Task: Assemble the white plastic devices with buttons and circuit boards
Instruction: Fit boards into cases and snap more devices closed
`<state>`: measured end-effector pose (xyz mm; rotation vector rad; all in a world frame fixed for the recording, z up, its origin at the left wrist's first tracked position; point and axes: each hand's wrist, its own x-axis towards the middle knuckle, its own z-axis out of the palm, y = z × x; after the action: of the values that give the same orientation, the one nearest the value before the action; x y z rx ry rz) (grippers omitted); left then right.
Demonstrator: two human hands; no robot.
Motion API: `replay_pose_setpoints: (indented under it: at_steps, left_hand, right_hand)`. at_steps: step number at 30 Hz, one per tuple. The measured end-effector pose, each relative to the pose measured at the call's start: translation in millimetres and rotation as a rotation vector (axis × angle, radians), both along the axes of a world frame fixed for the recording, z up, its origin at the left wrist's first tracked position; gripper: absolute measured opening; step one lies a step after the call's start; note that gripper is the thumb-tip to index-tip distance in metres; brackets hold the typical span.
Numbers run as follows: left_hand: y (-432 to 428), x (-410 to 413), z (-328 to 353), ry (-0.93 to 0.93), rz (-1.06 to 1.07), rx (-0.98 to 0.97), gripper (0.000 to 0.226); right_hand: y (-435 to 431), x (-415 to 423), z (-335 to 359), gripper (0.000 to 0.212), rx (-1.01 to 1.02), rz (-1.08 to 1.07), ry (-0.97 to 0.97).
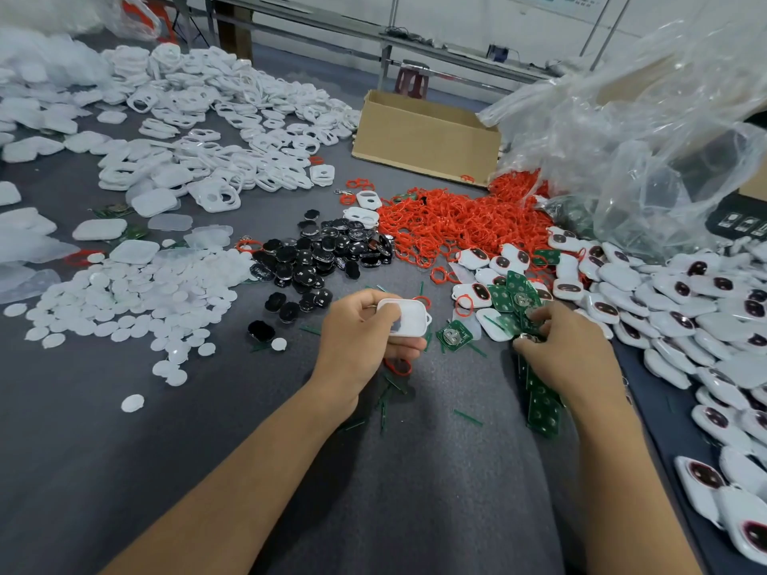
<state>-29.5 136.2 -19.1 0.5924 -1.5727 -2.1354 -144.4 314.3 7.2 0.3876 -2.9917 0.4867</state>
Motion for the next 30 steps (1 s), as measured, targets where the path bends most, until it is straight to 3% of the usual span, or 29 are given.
replay_pose_setpoints:
  at_steps: [6,13,18,23,27,30]
  left_hand:
    - [0.1,1.1,0.6,0.007,-0.039,0.025,0.015]
    - [-1.0,1.3,4.0,0.022,-0.104,0.111,0.037]
    - [-1.2,1.9,5.7,0.020,-0.130,0.177,0.028]
    - [-0.5,2.1,5.8,-0.014,-0.156,0.122,0.019]
    - [0.1,1.8,6.0,-0.018,-0.153,0.104,0.020]
    - [0.1,2.5,6.7,-0.020,-0.154,0.103,0.019]
  right_hand:
    - [-1.9,-1.0,-2.5,0.027,-0.048,0.023,0.010]
    - [-5.7,1.1,0.3,0.042,-0.107,0.090,0.052]
    - [-7.1,-0.9,-3.8,0.040,-0.156,0.173,0.021]
    - [-11.4,0.8,2.6,0.033,-0.467,0.207,0.018]
    - [-19.3,11.3,11.7,0.034,-0.859,0.294,-0.177]
    - [-26.2,19.7,14.2,0.035,-0.968,0.372,-0.257]
